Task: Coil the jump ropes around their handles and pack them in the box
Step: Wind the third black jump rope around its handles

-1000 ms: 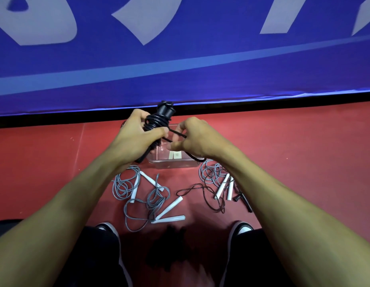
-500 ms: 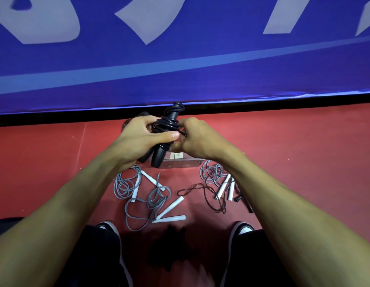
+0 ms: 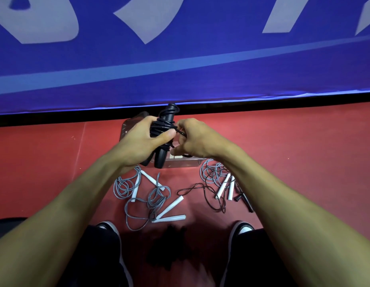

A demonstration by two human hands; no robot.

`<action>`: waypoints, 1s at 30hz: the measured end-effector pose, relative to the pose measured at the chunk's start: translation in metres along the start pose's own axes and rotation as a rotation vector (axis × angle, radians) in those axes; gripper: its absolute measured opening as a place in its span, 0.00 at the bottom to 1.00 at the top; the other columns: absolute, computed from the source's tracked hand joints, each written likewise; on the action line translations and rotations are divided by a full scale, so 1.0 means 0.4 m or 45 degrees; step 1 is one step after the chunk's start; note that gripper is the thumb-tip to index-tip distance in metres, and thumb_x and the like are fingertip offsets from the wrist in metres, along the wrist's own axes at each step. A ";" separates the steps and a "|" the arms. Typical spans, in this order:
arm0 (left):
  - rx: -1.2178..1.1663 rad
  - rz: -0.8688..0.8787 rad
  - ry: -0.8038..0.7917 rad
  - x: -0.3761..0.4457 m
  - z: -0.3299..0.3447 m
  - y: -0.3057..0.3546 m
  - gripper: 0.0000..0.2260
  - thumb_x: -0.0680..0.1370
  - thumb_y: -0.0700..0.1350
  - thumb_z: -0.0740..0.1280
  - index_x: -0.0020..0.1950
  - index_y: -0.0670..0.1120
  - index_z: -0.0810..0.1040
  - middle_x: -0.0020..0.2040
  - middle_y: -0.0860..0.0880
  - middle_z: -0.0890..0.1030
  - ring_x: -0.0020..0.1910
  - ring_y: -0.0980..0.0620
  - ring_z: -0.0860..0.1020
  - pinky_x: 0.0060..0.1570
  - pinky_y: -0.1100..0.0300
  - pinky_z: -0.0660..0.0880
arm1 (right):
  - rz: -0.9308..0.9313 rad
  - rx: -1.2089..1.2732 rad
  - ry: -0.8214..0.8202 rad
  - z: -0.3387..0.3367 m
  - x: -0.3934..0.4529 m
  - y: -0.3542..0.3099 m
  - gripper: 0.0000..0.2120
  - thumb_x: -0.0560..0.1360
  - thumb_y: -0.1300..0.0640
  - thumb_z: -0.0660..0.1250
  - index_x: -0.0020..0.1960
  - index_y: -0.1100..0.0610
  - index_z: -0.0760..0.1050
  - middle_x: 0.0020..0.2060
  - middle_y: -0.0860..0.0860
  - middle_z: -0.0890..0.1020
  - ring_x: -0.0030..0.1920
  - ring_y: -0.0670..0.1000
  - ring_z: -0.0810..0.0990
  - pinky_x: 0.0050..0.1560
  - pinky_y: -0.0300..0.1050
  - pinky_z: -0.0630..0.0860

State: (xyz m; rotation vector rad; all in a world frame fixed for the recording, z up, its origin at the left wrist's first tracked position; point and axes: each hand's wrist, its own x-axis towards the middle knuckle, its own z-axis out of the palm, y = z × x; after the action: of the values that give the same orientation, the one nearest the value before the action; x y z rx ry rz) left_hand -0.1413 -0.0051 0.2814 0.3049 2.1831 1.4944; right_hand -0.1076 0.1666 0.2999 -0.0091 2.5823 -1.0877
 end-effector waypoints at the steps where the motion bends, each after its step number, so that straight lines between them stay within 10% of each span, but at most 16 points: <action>1: -0.111 -0.039 -0.071 0.000 -0.002 -0.002 0.24 0.72 0.55 0.77 0.61 0.46 0.75 0.52 0.48 0.82 0.51 0.53 0.81 0.58 0.51 0.76 | 0.003 -0.007 -0.002 0.001 0.001 0.002 0.11 0.71 0.62 0.76 0.48 0.56 0.74 0.32 0.48 0.77 0.31 0.49 0.76 0.33 0.43 0.73; 5: -0.350 -0.066 -0.135 0.001 0.000 0.000 0.23 0.72 0.43 0.72 0.66 0.41 0.74 0.56 0.44 0.81 0.56 0.48 0.81 0.64 0.49 0.75 | -0.022 0.007 0.050 -0.001 0.006 0.009 0.14 0.72 0.65 0.73 0.55 0.56 0.75 0.31 0.51 0.78 0.31 0.53 0.80 0.33 0.48 0.83; 14: -0.240 0.011 0.145 -0.007 0.024 0.017 0.20 0.74 0.37 0.76 0.63 0.42 0.73 0.52 0.44 0.85 0.50 0.49 0.85 0.57 0.49 0.81 | -0.026 0.045 0.098 0.002 0.007 0.047 0.16 0.72 0.61 0.76 0.56 0.57 0.75 0.27 0.46 0.77 0.20 0.41 0.72 0.26 0.36 0.69; 26: -0.108 -0.021 -0.106 -0.059 0.053 -0.025 0.13 0.79 0.33 0.69 0.62 0.44 0.77 0.50 0.46 0.84 0.49 0.53 0.82 0.56 0.61 0.78 | 0.183 0.376 0.188 0.078 -0.071 0.092 0.15 0.65 0.66 0.75 0.48 0.54 0.76 0.39 0.63 0.85 0.39 0.62 0.84 0.45 0.57 0.81; 30: -0.070 -0.012 -0.088 -0.070 0.074 -0.047 0.09 0.79 0.37 0.70 0.59 0.43 0.79 0.48 0.47 0.84 0.44 0.59 0.82 0.49 0.66 0.76 | 0.218 0.524 0.170 0.104 -0.111 0.108 0.13 0.70 0.68 0.70 0.52 0.58 0.76 0.40 0.59 0.81 0.39 0.56 0.79 0.35 0.50 0.80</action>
State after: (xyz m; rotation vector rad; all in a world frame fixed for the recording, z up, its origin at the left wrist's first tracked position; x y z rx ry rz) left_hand -0.1009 -0.0002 0.2624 0.3227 2.0830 1.5137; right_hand -0.0476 0.1743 0.2561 0.3866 2.3645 -1.5726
